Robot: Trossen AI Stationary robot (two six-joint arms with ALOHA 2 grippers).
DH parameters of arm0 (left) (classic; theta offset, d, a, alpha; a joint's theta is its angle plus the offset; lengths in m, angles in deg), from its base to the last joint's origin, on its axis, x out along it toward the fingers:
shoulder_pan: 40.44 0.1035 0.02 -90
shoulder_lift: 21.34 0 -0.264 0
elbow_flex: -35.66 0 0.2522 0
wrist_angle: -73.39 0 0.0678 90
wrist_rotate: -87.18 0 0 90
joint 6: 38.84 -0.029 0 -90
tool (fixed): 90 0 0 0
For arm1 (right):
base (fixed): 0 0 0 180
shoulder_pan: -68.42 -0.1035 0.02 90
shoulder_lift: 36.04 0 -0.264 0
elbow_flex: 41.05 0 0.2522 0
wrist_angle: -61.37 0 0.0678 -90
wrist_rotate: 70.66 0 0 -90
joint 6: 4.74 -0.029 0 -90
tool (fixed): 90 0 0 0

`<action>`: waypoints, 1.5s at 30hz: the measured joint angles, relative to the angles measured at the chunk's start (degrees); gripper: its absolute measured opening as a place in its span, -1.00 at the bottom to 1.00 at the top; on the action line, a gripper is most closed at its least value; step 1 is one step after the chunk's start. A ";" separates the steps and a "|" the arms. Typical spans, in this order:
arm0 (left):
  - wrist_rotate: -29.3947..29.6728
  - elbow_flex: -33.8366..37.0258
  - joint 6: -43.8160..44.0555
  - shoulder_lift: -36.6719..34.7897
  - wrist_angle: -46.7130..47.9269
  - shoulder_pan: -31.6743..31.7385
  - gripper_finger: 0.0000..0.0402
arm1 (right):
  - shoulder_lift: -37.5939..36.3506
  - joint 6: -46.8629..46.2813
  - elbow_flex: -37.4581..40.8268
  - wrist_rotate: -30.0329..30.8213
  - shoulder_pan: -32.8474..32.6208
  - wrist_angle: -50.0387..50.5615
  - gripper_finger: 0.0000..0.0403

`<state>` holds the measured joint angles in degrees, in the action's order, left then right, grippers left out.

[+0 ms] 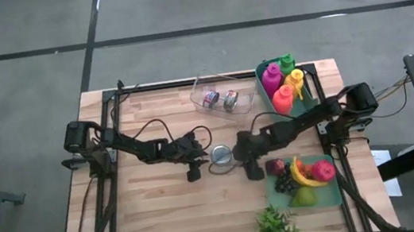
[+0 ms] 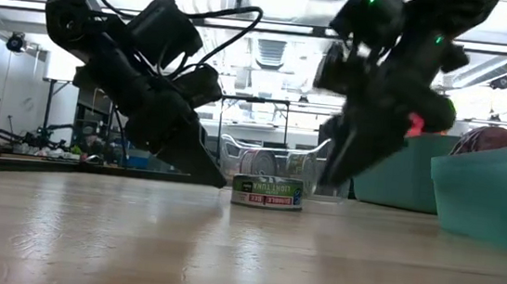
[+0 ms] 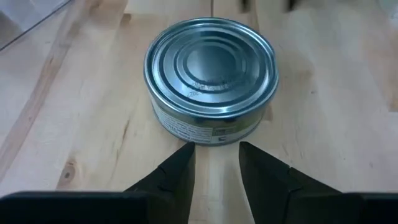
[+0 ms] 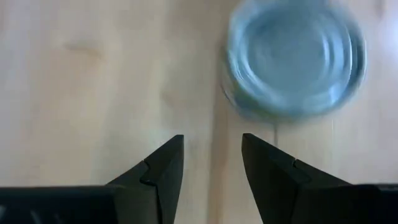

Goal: Pick & Place Food Item
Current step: Put the green tuna can into the transparent bin

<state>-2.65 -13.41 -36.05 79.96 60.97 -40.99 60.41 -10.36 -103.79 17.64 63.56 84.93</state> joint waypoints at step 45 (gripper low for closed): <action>0.22 -0.17 -0.94 -0.16 -1.42 -0.02 -0.36 | -13.74 6.02 24.22 13.81 -4.01 -43.05 -0.22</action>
<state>-2.43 -13.59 -36.99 79.80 59.56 -41.02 46.67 -4.34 -79.57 31.46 59.56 41.88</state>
